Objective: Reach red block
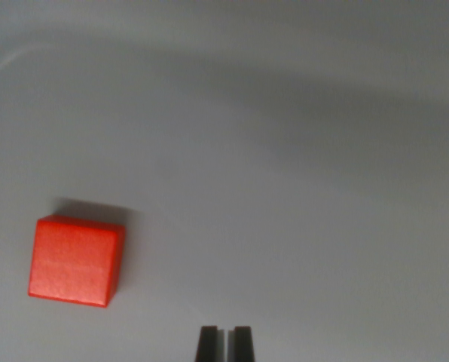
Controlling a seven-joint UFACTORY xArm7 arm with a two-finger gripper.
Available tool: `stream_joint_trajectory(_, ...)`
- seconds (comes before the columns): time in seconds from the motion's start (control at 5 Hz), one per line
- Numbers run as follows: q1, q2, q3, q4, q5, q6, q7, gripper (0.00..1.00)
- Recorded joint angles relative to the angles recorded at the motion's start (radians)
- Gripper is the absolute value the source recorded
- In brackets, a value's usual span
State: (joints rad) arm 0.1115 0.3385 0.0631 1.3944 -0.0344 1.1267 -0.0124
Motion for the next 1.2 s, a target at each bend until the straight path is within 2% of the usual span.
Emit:
stream_joint_trajectory(0.2, 0.0123, 0.029, 0.011, -0.018, 0.0015, -0.045, -0.003, 0.00)
stream_joint_trajectory(0.4, 0.0123, 0.029, 0.011, -0.018, 0.0015, -0.045, -0.003, 0.00)
stream_joint_trajectory(0.6, 0.0235, 0.056, 0.021, -0.035, 0.0029, -0.087, -0.006, 0.00)
stream_joint_trajectory(0.8, 0.0235, 0.056, 0.021, -0.035, 0.0029, -0.087, -0.006, 0.00)
stream_joint_trajectory(1.0, 0.0344, 0.082, 0.030, -0.051, 0.0043, -0.127, -0.008, 0.00)
stream_joint_trajectory(1.2, 0.0344, 0.082, 0.030, -0.051, 0.0043, -0.127, -0.008, 0.00)
